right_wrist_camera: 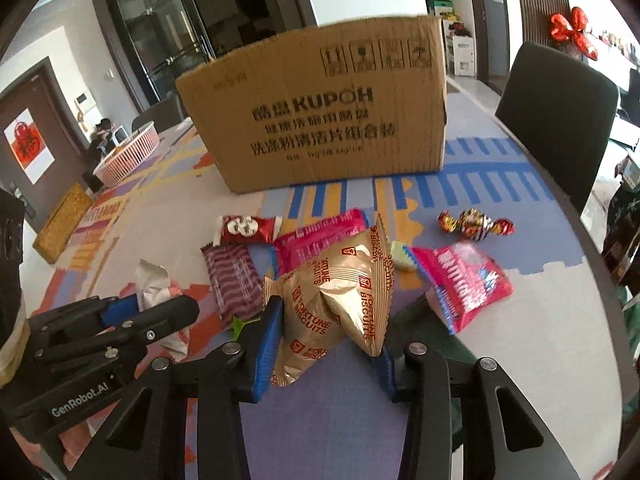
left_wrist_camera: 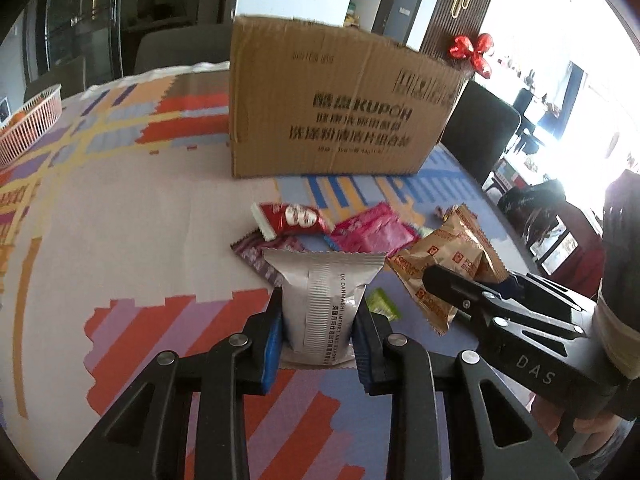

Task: Organize snacks
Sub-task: 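Carry both packets over the box and release them inside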

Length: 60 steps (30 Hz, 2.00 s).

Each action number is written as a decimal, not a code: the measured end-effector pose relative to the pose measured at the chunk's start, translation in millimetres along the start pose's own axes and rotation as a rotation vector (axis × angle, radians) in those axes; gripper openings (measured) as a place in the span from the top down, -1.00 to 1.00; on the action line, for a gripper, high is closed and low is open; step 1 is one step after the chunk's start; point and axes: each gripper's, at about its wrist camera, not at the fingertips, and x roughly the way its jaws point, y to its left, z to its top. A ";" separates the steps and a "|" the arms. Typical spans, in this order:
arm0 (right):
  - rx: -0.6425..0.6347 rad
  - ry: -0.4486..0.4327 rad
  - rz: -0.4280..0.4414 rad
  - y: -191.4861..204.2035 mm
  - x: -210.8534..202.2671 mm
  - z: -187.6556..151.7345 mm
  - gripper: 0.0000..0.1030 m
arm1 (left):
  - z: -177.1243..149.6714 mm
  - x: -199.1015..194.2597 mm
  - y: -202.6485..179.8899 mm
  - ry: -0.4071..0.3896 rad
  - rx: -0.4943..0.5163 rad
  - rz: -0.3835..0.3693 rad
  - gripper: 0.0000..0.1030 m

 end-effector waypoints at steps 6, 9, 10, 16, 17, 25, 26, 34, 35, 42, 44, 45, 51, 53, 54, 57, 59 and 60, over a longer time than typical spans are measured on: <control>-0.016 -0.061 0.006 2.8 -21.5 15.5 0.19 | 20.3 -18.1 -8.4 -0.052 0.003 0.002 0.40; -0.026 -0.096 0.005 3.6 -31.3 26.1 0.19 | 33.5 -29.0 -12.1 -0.088 0.003 0.003 0.40; -0.028 -0.109 0.006 3.9 -35.1 30.5 0.19 | 38.1 -32.2 -13.1 -0.100 0.007 0.005 0.40; -0.043 -0.174 0.008 5.3 -53.1 55.3 0.19 | 62.9 -47.2 -18.7 -0.155 0.015 0.009 0.40; -0.045 -0.184 0.009 5.6 -56.2 60.1 0.19 | 68.3 -49.4 -19.3 -0.165 0.016 0.004 0.40; -0.086 -0.278 0.002 10.7 -77.4 101.7 0.19 | 110.4 -65.8 -24.9 -0.239 0.032 0.027 0.40; -0.093 -0.290 -0.002 11.4 -79.3 108.0 0.19 | 114.8 -67.6 -25.0 -0.243 0.034 0.030 0.40; -0.119 -0.340 0.003 13.8 -85.7 148.2 0.19 | 153.6 -67.7 -25.7 -0.273 0.064 0.060 0.40; -0.123 -0.343 0.002 14.0 -85.4 152.2 0.19 | 157.0 -67.1 -25.0 -0.276 0.065 0.060 0.40; -0.152 -0.340 -0.016 14.2 -75.1 182.2 0.19 | 184.3 -52.7 -20.6 -0.278 0.088 0.076 0.40; -0.154 -0.334 -0.024 12.5 -69.7 191.2 0.19 | 191.2 -48.4 -19.8 -0.274 0.089 0.080 0.40; -0.156 -0.329 -0.029 11.5 -66.1 195.6 0.19 | 195.9 -44.7 -18.6 -0.272 0.092 0.080 0.40; -0.155 -0.292 -0.037 2.6 -41.1 213.4 0.19 | 215.0 -27.0 -17.7 -0.259 0.108 0.083 0.40; -0.157 -0.280 -0.038 -0.3 -33.3 215.7 0.18 | 220.6 -19.1 -16.5 -0.251 0.110 0.082 0.40; -0.158 -0.276 -0.041 -1.5 -29.7 217.2 0.18 | 223.3 -14.8 -15.3 -0.246 0.110 0.081 0.40; -0.164 -0.261 -0.046 -1.3 -17.8 221.1 0.18 | 229.8 -3.3 -12.9 -0.234 0.106 0.084 0.38; -0.170 -0.261 -0.065 -3.2 -11.1 224.0 0.12 | 232.8 2.5 -11.4 -0.234 0.100 0.113 0.10; -0.174 -0.265 -0.086 -3.7 -9.5 222.9 0.05 | 233.3 3.9 -10.0 -0.233 0.096 0.126 0.05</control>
